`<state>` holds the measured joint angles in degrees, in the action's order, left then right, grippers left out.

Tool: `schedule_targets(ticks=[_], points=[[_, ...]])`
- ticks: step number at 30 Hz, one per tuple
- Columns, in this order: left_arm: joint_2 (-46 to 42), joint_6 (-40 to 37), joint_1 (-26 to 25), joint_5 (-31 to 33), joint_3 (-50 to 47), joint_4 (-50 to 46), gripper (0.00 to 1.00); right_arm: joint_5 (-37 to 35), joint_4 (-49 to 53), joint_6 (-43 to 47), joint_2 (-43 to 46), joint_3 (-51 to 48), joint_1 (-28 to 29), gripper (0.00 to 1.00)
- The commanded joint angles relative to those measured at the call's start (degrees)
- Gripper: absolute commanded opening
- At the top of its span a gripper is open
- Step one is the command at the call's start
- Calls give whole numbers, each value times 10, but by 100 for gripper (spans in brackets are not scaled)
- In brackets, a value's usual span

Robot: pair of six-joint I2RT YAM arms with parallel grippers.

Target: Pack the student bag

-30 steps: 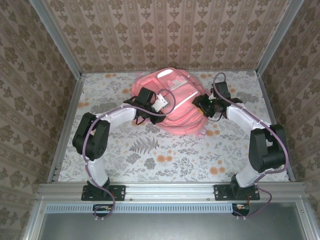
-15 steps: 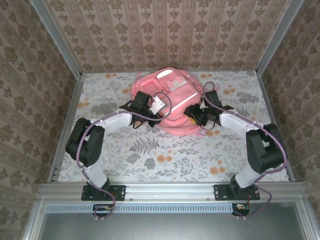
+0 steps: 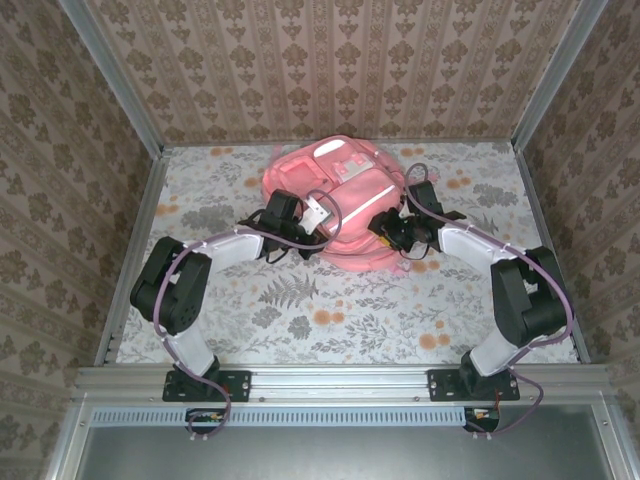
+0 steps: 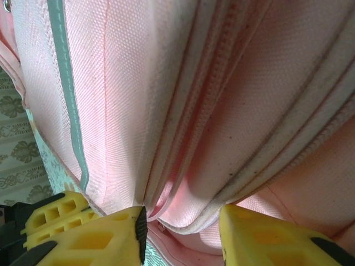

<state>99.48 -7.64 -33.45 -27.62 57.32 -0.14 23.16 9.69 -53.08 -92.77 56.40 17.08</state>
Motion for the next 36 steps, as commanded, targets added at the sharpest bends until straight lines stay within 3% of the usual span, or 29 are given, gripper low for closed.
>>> schedule_targets(ticks=[1, 8, 14, 15, 19, 21, 26, 30, 36], points=[[-24, 18, -16, -75, -16, 7, 0, 28, -56, -6, -20, 14, 22, 37], [-19, 75, -34, -140, -21, 73, 0, 38, -97, -19, -39, 23, 44, 33], [1, 130, -55, -130, -4, 112, 0, 3, -53, 7, -11, 26, 43, 35], [-1, 138, -52, -119, -5, 109, 4, -9, -37, 18, 0, 26, 41, 37], [-25, 187, -22, -105, -14, 90, 42, -72, 40, 69, 43, 24, 36, 44], [-46, 204, -8, -102, -31, 86, 53, -103, 70, 103, 63, 23, 36, 48], [-112, 249, 25, -25, -81, 69, 62, -150, 116, 201, 80, 34, 69, 51], [-138, 328, 63, 44, -95, 32, 66, -206, 137, 263, 57, 63, 134, 51], [-135, 437, 69, 31, -91, 51, 65, -254, 168, 277, -28, 133, 204, 44]])
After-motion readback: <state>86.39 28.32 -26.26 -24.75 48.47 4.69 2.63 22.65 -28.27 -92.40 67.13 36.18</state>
